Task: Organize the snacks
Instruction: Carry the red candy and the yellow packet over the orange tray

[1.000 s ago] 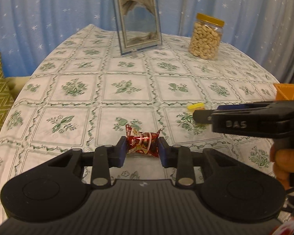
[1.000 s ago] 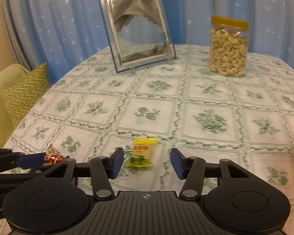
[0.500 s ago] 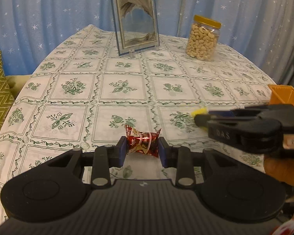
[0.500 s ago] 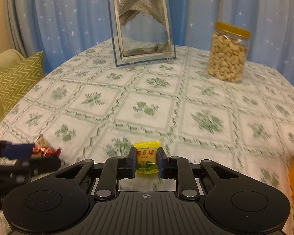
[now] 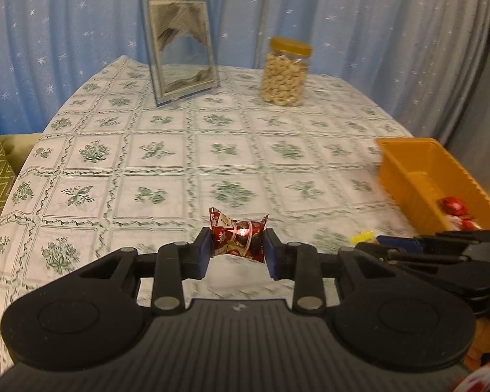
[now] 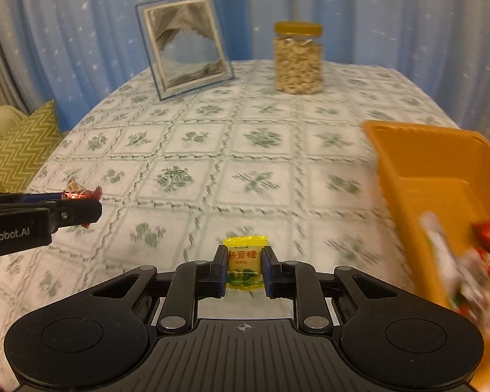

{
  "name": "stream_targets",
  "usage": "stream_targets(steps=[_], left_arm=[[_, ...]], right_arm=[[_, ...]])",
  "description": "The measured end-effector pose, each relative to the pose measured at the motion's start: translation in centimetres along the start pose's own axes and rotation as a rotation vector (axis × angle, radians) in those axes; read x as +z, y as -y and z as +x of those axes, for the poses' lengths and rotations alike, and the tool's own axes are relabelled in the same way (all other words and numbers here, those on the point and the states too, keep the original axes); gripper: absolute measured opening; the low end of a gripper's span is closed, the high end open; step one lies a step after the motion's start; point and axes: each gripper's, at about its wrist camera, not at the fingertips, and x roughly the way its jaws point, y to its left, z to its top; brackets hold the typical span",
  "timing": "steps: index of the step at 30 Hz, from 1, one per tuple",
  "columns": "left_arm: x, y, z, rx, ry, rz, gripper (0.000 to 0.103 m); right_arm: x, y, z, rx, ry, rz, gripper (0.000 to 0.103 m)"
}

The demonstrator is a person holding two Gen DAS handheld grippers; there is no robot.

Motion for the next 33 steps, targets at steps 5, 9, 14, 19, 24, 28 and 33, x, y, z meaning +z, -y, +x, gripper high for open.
stream_targets(steps=[5, 9, 14, 19, 24, 28, 33], left_arm=[[-0.6, 2.5, -2.8, -0.024, 0.007, 0.013, 0.030], [-1.3, 4.6, -4.8, -0.043, 0.013, 0.020, 0.030], [-2.3, 6.8, -7.0, -0.063, 0.015, 0.025, 0.030], [-3.5, 8.3, -8.6, -0.075, 0.010, 0.027, 0.030], [-4.6, 9.6, -9.7, -0.081, -0.004, 0.040, 0.030], [-5.1, 10.5, -10.1, -0.088, -0.010, 0.050, 0.030], [-5.2, 11.6, -10.5, -0.095, -0.008, 0.066, 0.030]], right_arm=[[-1.6, 1.3, -4.6, -0.027, 0.009, 0.044, 0.022], [-2.9, 2.1, -7.8, -0.039, 0.021, 0.053, 0.022], [-4.3, 2.6, -11.1, -0.046, 0.033, 0.060, 0.022], [-5.2, 3.0, -13.4, -0.051, 0.047, 0.062, 0.022], [-5.9, 3.6, -15.0, -0.057, 0.063, 0.077, 0.022], [-6.3, 4.2, -16.1, -0.061, 0.072, 0.088, 0.022], [-6.6, 5.1, -17.0, -0.071, 0.079, 0.101, 0.022]])
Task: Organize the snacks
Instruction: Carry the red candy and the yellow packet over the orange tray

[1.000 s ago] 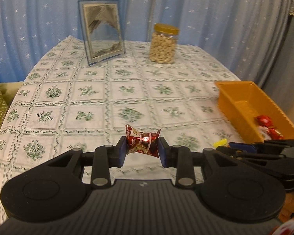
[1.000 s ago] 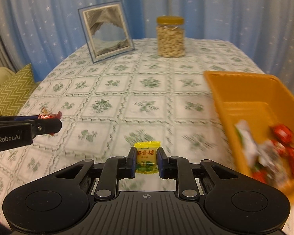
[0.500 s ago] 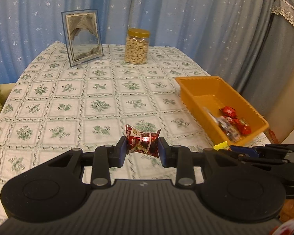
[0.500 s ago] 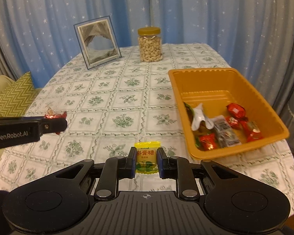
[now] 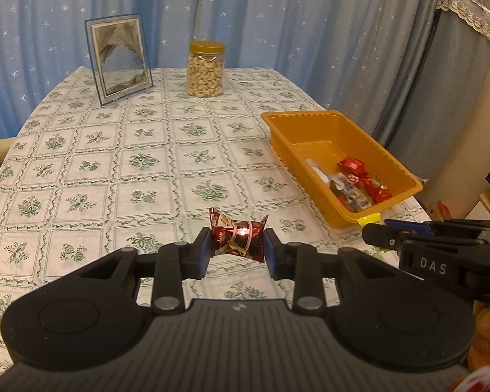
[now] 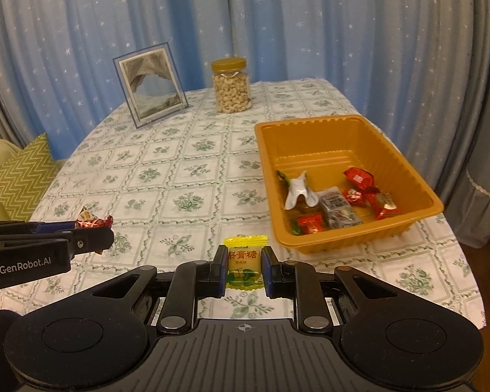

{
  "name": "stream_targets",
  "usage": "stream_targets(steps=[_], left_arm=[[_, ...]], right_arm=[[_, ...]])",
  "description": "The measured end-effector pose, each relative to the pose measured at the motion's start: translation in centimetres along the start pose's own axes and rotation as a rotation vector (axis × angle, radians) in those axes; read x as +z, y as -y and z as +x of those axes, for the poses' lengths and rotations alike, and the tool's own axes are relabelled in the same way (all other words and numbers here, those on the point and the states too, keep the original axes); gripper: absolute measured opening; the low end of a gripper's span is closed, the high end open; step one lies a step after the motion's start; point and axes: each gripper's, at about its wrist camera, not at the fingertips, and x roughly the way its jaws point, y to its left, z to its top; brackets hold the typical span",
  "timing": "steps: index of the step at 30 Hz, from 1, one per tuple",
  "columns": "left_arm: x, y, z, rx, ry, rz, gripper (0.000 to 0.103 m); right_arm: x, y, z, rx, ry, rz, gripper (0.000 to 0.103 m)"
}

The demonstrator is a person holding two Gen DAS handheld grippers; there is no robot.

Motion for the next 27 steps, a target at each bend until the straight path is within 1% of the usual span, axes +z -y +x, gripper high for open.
stream_targets(steps=[12, 27], left_arm=[[0.3, 2.6, 0.8, -0.037, -0.007, 0.029, 0.030], [1.1, 5.1, 2.1, -0.077, -0.018, 0.053, 0.030]], right_arm=[[-0.5, 2.8, -1.7, -0.045, 0.015, 0.044, 0.022], [0.4, 5.7, -2.9, -0.094, 0.050, 0.100, 0.022]])
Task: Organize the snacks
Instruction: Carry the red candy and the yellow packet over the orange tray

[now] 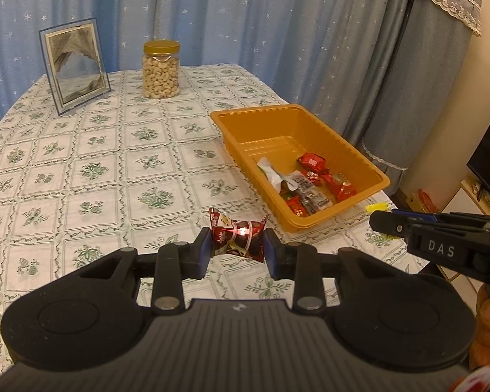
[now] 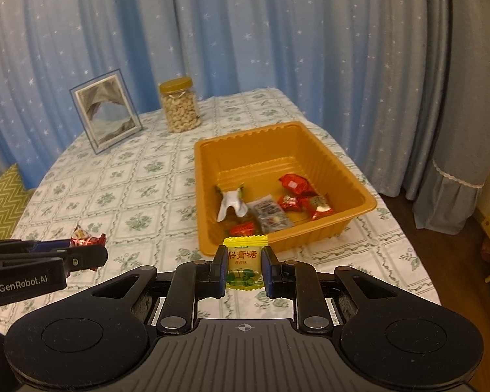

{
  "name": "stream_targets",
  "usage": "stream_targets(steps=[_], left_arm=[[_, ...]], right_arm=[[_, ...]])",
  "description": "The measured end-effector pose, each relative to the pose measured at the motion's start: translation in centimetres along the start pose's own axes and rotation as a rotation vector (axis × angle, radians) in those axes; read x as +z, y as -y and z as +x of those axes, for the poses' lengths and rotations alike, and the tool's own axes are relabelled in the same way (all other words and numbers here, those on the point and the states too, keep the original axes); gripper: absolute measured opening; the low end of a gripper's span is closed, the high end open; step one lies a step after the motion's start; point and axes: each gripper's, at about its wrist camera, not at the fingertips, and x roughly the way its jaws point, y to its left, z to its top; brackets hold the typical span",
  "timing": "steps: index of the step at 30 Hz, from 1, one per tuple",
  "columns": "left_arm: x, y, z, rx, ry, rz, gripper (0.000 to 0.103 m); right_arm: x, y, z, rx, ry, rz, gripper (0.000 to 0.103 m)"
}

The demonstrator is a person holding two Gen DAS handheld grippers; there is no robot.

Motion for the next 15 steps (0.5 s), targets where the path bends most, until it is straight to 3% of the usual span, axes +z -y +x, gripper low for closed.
stream_targets(steps=[15], left_arm=[[1.1, 1.9, 1.3, -0.039, -0.002, 0.023, 0.030]], right_arm=[[0.4, 2.2, -0.2, -0.032, 0.009, 0.041, 0.022]])
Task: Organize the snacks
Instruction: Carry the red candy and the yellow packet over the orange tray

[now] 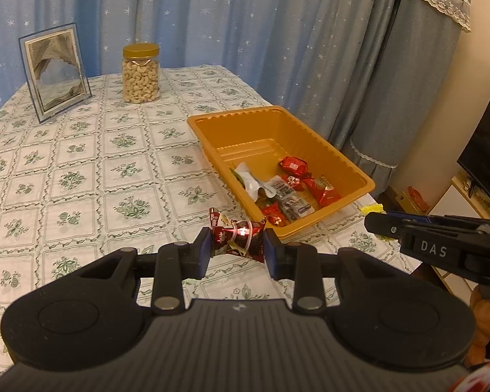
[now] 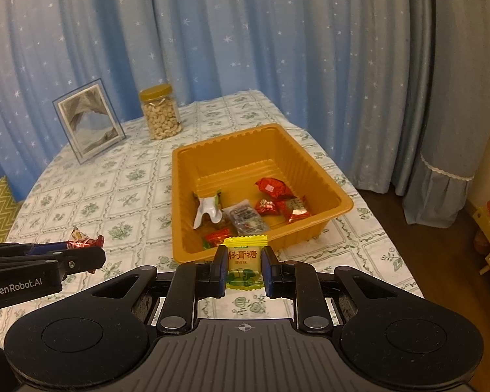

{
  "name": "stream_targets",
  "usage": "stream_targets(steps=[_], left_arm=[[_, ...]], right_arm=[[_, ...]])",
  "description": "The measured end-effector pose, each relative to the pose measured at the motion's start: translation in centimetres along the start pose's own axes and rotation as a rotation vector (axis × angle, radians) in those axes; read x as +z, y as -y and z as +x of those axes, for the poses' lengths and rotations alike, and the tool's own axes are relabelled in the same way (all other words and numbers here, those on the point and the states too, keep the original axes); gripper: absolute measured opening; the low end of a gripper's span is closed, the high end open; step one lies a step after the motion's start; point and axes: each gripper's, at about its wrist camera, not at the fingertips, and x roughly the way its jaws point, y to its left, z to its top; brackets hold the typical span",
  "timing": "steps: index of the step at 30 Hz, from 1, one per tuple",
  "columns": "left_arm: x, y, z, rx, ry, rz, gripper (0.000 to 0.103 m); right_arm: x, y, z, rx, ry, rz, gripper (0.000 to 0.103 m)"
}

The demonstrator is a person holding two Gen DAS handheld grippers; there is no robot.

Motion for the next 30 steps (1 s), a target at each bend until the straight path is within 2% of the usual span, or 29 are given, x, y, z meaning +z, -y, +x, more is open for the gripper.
stream_targets(steps=[30], left_arm=[[2.9, 3.0, 4.5, -0.070, -0.011, 0.039, 0.030]], right_arm=[[1.3, 3.6, 2.5, -0.051, -0.007, 0.048, 0.022]])
